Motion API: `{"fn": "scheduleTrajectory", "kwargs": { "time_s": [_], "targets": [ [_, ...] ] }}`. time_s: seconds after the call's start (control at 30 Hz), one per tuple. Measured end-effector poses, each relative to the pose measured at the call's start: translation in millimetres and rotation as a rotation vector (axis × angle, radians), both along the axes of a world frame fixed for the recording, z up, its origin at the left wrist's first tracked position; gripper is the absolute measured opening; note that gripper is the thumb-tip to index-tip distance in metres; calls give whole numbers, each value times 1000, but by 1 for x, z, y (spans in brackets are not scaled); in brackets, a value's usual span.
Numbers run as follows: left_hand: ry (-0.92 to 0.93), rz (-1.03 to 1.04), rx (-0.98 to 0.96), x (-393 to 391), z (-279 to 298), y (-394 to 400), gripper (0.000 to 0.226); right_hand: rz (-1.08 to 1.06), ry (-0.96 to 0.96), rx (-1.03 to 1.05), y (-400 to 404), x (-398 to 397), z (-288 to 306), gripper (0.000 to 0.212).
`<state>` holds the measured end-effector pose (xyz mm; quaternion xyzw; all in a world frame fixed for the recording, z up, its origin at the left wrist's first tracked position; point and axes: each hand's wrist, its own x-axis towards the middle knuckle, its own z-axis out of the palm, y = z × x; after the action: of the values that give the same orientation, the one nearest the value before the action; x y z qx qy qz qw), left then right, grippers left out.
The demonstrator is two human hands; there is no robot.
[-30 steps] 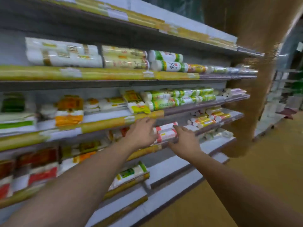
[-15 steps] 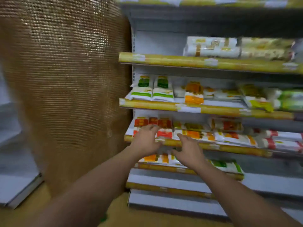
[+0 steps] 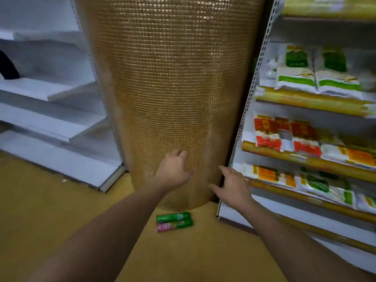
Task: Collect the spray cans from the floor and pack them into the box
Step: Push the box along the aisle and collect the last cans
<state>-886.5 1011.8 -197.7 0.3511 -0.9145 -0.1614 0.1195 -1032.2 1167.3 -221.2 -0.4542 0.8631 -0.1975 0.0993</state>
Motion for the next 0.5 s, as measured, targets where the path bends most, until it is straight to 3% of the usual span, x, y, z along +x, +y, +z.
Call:
{"fn": "scheduleTrajectory", "kwargs": {
  "time_s": [0.27, 0.5],
  "targets": [
    [-80, 108, 178, 32, -90, -84, 69, 125, -58, 217, -107, 9, -75, 71],
    [-164, 288, 345, 22, -180, -162, 69, 226, -247, 362, -229, -6, -172, 76]
  ]
}}
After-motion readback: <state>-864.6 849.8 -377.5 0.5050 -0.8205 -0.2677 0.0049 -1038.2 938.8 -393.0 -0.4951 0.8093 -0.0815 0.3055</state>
